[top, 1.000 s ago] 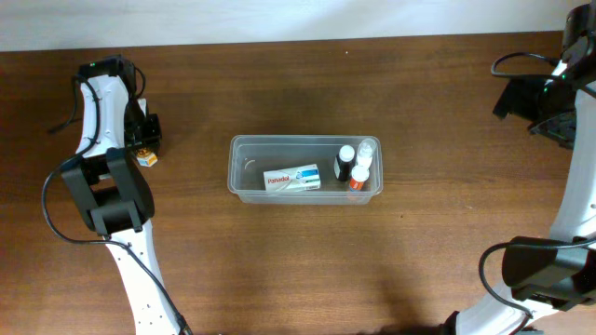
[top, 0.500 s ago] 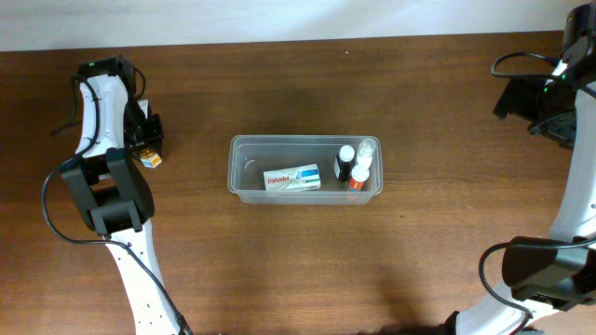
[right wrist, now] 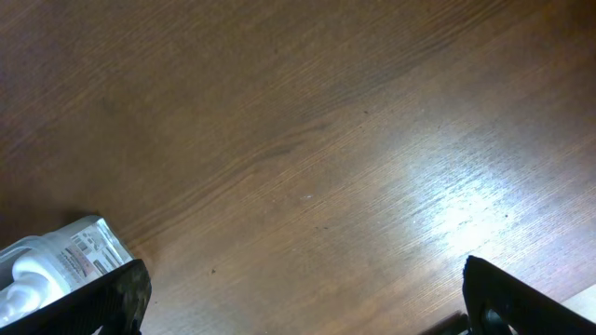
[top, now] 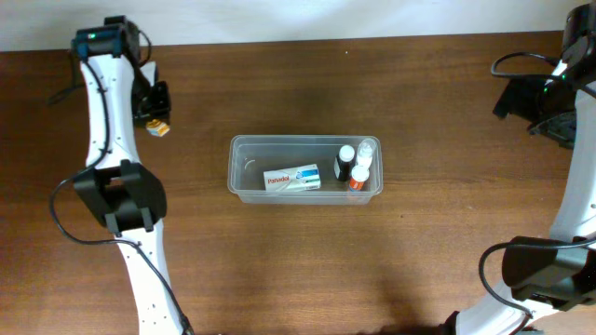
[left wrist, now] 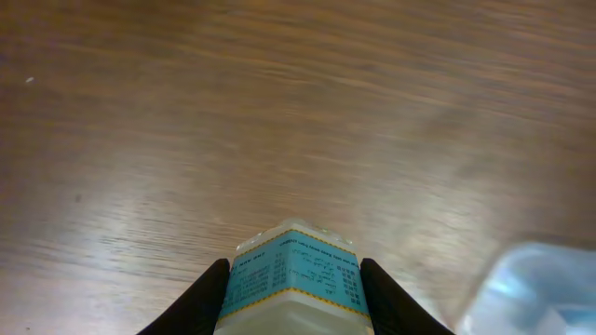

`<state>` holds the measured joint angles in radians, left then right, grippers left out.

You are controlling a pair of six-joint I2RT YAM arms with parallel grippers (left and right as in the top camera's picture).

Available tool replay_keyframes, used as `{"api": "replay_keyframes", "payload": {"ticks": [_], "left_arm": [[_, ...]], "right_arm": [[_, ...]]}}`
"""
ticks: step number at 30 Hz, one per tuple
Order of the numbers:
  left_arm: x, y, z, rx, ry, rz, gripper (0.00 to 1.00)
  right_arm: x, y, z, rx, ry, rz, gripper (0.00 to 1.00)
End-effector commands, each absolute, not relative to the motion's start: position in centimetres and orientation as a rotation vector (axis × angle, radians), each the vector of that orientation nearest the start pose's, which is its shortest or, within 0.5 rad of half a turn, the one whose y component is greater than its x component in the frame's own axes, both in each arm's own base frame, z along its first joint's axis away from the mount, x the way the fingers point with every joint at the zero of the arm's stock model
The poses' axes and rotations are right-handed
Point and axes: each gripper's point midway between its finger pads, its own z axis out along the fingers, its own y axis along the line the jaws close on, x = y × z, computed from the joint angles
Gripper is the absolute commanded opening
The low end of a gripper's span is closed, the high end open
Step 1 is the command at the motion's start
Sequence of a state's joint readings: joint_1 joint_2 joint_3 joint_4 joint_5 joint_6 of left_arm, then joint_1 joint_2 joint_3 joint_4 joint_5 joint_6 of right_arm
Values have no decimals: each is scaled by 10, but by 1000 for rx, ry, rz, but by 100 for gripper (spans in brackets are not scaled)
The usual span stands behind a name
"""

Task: Pack container
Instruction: 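Lift the gold-capped jar and carry it right toward the container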

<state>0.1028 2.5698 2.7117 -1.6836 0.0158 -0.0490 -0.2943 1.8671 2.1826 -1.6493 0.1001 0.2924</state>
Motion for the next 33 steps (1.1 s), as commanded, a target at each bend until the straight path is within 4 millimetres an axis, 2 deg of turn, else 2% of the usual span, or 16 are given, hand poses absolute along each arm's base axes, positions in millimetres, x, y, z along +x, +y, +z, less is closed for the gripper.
{"api": "replay_keyframes", "payload": {"ticks": [1,4,10,15,18,22,26,33], "left_arm": [[482,18,162,-116,2981,-55,34],[480,-2,185,-52,2935,-60,34],[468,-54,227,110,2843,-83,34],[457,-99,239,248,2809,-107,34],[449,-124,232,330,2829,-115,34],[432,-149,209,427,2906,-108,34],[414,-162,181,504,3003,-75,34],[397,-173,161,589,3063,-13,34]], "right_arm": [[346,-125,272,874,2727,-141,98],[346,-125,272,874,2728,-140,98],[346,-125,272,874,2728,-140,98],[346,-125,272,874,2728,-140,98],[346,-125,272,874,2728,-140,98],[346,-125,272,873,2728,-140,98],[346,-125,272,874,2728,-140,98],[346,-125,272,874,2728,-140,98]]}}
